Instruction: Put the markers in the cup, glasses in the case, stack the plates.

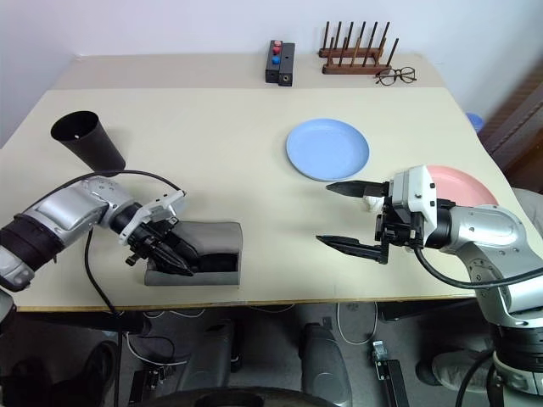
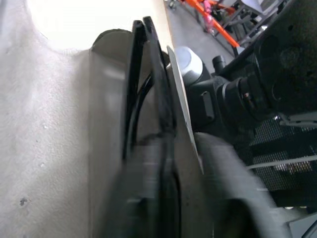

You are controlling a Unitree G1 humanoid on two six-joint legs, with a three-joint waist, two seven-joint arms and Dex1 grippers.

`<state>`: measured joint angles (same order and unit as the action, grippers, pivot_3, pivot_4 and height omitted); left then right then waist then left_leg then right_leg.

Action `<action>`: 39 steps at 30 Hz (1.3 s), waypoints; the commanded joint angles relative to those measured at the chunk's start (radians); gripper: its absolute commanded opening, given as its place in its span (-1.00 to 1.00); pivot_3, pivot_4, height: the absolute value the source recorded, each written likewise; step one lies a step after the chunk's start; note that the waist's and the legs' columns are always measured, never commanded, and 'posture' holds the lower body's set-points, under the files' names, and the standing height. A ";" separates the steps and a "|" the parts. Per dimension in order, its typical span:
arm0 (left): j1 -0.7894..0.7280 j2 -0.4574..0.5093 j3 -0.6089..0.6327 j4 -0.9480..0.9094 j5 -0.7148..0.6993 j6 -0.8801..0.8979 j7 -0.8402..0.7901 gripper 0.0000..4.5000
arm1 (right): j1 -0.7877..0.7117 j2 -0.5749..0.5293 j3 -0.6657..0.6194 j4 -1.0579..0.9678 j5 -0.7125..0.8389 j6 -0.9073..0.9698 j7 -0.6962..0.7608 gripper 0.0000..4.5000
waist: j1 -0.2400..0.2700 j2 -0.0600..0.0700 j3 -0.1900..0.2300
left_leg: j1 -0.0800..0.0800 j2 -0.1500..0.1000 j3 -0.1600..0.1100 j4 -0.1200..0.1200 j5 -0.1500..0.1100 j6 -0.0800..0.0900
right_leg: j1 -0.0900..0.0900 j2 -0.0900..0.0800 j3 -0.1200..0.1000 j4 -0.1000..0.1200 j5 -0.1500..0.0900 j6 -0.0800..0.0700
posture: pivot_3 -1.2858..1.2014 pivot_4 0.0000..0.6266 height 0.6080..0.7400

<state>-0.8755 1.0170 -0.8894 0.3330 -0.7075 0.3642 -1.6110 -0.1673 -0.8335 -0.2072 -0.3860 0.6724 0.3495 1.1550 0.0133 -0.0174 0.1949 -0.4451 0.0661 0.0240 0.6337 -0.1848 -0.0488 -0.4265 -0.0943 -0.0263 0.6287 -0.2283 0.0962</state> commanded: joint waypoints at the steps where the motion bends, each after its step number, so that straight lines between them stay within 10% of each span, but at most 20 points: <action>1: -0.014 -0.003 0.030 0.007 -0.004 0.010 -0.003 0.54 | -0.014 -0.006 -0.021 -0.011 0.016 -0.001 -0.002 0.94 | 0.001 0.000 0.000 | 0.000 0.000 0.000 0.000 0.000 0.000 | 0.000 0.000 0.000 0.000 0.000 0.000 | 0.03 -0.52 1.00; 3: -0.023 -0.004 0.040 0.012 -0.010 0.018 -0.003 0.99 | -0.018 -0.005 -0.020 -0.010 0.015 0.001 -0.002 0.94 | 0.001 0.000 0.000 | 0.000 0.000 0.000 0.000 0.000 0.000 | 0.000 0.000 0.000 0.000 0.000 0.000 | 0.03 -0.52 1.00; 23: -0.048 0.095 0.125 -0.121 -0.066 0.061 -0.003 0.99 | -0.048 0.007 -0.003 0.010 0.010 0.004 -0.004 0.94 | 0.000 0.000 0.000 | 0.000 0.000 0.000 0.000 0.000 0.000 | 0.000 0.000 0.000 0.000 0.000 0.000 | 0.03 -0.52 1.00; 26: -0.077 0.083 0.189 -0.081 -0.081 0.101 -0.003 0.60 | -0.046 0.007 -0.005 0.011 0.009 0.004 -0.004 0.94 | 0.000 0.000 0.000 | 0.000 0.000 0.000 -0.001 0.000 0.000 | 0.000 0.000 0.000 0.000 0.000 0.000 | 0.03 -0.52 1.00; 33: -0.184 -0.010 0.321 0.118 -0.023 0.134 -0.003 -0.98 | -0.056 0.016 0.002 0.021 0.002 0.001 -0.010 0.94 | 0.002 0.000 0.000 | 0.000 0.000 0.000 0.000 0.000 0.000 | 0.000 0.000 0.000 0.000 0.000 0.000 | 0.03 -0.52 1.00; 39: -0.171 -0.172 0.416 0.263 0.226 -0.017 0.085 -0.98 | -0.066 0.017 0.011 0.026 -0.003 -0.006 -0.012 0.94 | 0.000 0.000 0.000 | 0.000 0.000 0.000 -0.001 0.000 0.000 | 0.000 0.000 0.000 0.000 0.000 0.000 | 0.03 -0.52 1.00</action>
<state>-1.0557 0.8458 -0.5206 0.6017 -0.5308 0.3781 -1.5325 -0.2192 -0.8179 -0.1814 -0.3493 0.6690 0.3581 1.1451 0.0129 -0.0176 0.1951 -0.4460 0.0659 0.0241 0.6330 -0.1848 -0.0488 -0.4270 -0.0942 -0.0267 0.6282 -0.2283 0.0963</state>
